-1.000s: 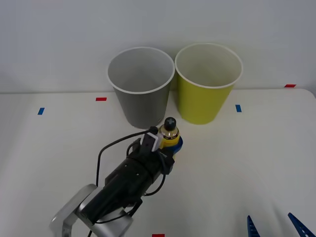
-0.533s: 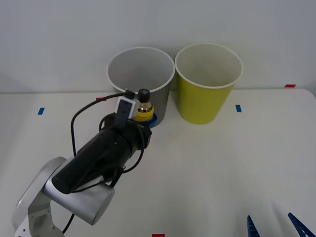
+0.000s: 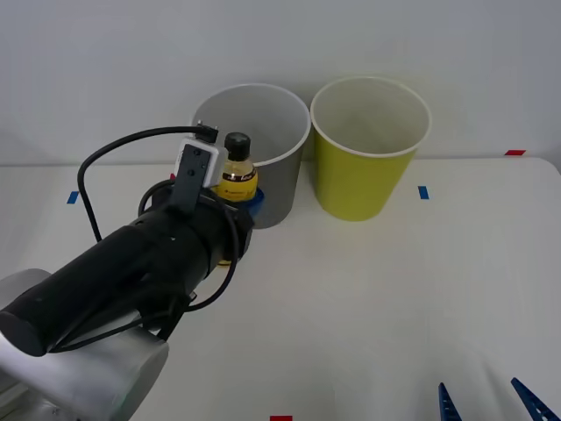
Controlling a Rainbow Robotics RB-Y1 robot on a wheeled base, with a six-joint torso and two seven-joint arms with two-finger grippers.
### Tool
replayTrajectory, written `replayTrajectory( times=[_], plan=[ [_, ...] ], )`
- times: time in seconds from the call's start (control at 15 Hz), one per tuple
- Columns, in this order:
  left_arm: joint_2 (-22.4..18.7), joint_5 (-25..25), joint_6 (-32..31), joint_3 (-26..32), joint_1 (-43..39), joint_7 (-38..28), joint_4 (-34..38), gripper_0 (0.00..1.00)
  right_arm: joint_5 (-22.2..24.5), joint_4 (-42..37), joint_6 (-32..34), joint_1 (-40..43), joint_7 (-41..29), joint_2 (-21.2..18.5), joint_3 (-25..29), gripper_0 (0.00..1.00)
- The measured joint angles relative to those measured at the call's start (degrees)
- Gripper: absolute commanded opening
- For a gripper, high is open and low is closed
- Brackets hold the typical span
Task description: Put cans in the gray bin and PET bottles in the light green bin.
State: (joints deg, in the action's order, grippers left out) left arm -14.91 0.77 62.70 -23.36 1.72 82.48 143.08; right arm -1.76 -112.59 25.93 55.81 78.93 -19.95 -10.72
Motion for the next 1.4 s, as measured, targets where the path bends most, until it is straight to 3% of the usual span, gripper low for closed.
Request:
replayTrajectory(
  times=[0.2, 0.73, 1.0, 1.4],
  plan=[
    [-0.31, -1.23, 2.35, -0.06, 0.54, 1.05, 3.29, 0.14, 0.0, 0.0, 0.0, 0.0, 0.0, 0.0, 0.0, 1.0],
    [-0.14, -2.52, 2.35, 4.25, 8.99, 2.05, 2.67, 0.12, 0.0, 0.0, 0.0, 0.0, 0.0, 0.0, 0.0, 1.0],
    [1.52, -2.55, 2.2, 4.95, 17.96, 2.18, -4.35, 0.12, 0.0, 0.0, 0.0, 0.0, 0.0, 0.0, 0.0, 1.0],
    [7.45, -0.82, -0.54, 5.01, 29.94, 2.26, -18.51, 0.12, 0.0, 0.0, 0.0, 0.0, 0.0, 0.0, 0.0, 1.0]
  ],
)
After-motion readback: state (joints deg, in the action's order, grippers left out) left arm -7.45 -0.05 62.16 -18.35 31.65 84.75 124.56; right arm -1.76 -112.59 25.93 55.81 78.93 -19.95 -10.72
